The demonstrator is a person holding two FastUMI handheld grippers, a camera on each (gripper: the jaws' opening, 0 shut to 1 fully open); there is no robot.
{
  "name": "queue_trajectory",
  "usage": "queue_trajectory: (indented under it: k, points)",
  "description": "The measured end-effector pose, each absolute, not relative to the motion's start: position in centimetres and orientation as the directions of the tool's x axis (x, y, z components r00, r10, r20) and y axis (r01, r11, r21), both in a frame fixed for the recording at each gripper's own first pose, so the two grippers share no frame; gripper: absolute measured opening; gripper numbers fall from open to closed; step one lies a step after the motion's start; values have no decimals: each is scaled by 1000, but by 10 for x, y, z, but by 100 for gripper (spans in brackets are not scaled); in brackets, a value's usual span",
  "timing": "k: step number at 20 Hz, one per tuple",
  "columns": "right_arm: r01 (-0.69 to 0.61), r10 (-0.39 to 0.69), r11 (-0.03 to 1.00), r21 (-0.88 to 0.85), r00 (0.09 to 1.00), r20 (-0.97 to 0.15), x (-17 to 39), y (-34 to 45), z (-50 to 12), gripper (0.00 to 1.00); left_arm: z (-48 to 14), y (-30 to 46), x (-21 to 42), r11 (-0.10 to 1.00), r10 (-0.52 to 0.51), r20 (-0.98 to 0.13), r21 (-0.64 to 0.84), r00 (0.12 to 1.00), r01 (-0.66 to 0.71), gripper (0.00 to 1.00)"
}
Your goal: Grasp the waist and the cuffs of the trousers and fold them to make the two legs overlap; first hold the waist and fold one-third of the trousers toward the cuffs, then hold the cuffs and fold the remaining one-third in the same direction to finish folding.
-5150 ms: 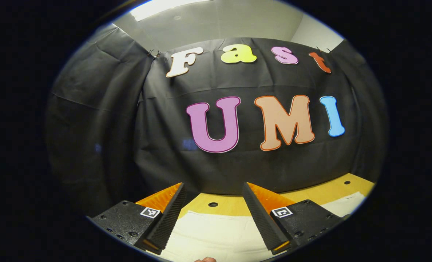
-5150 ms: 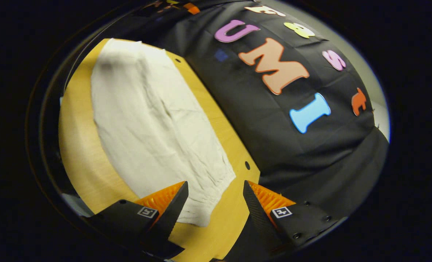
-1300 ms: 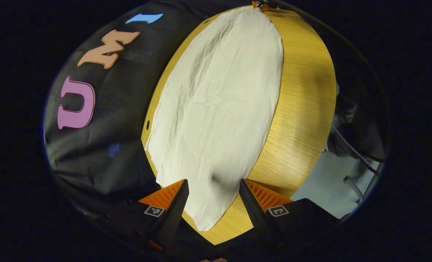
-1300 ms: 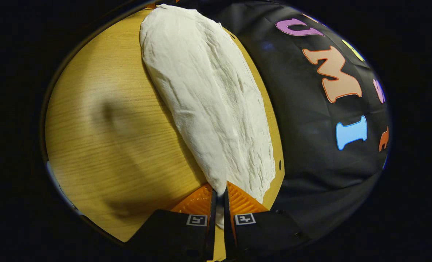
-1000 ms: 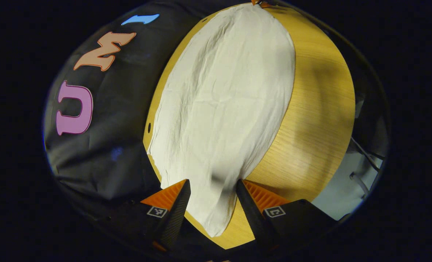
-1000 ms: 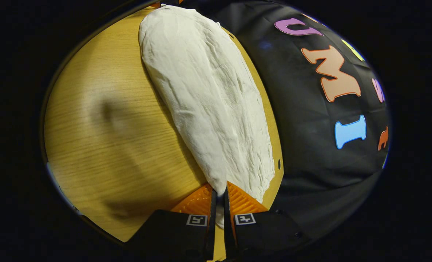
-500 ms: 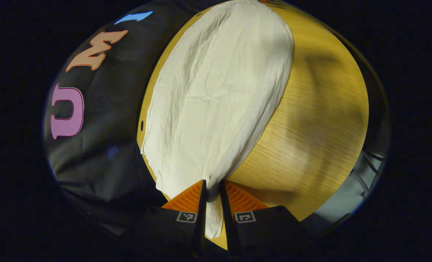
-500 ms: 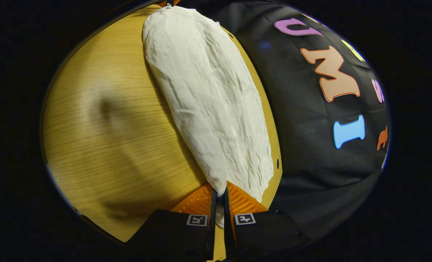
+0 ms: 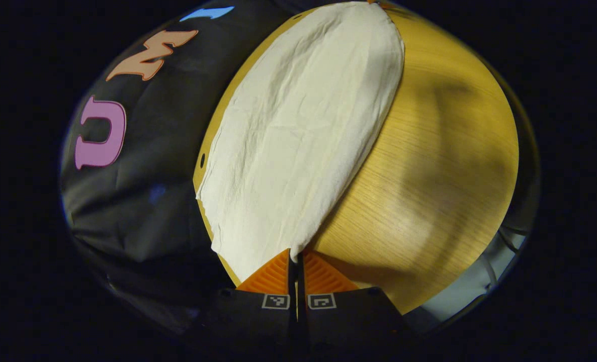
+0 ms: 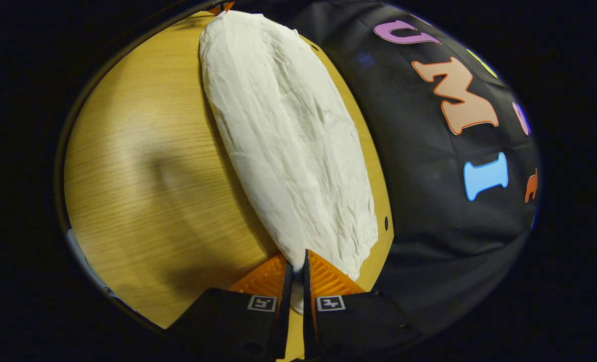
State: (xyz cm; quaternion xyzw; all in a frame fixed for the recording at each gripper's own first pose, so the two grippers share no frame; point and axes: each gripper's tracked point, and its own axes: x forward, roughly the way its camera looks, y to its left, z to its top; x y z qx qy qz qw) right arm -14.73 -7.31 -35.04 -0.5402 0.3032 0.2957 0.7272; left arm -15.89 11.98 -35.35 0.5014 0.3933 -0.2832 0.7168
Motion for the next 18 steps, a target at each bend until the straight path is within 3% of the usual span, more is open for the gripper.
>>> queue_trajectory:
  k: [8,18]
  points:
    - [-682,116,278,-676,722,-682,-101,-70,-307,14,-313,116,-118,426,-5,-793,549,609,719,0]
    - [-594,188,333,-732,803,-566,-17,-60,-260,14,-260,112,-44,491,73,-704,642,707,589,0]
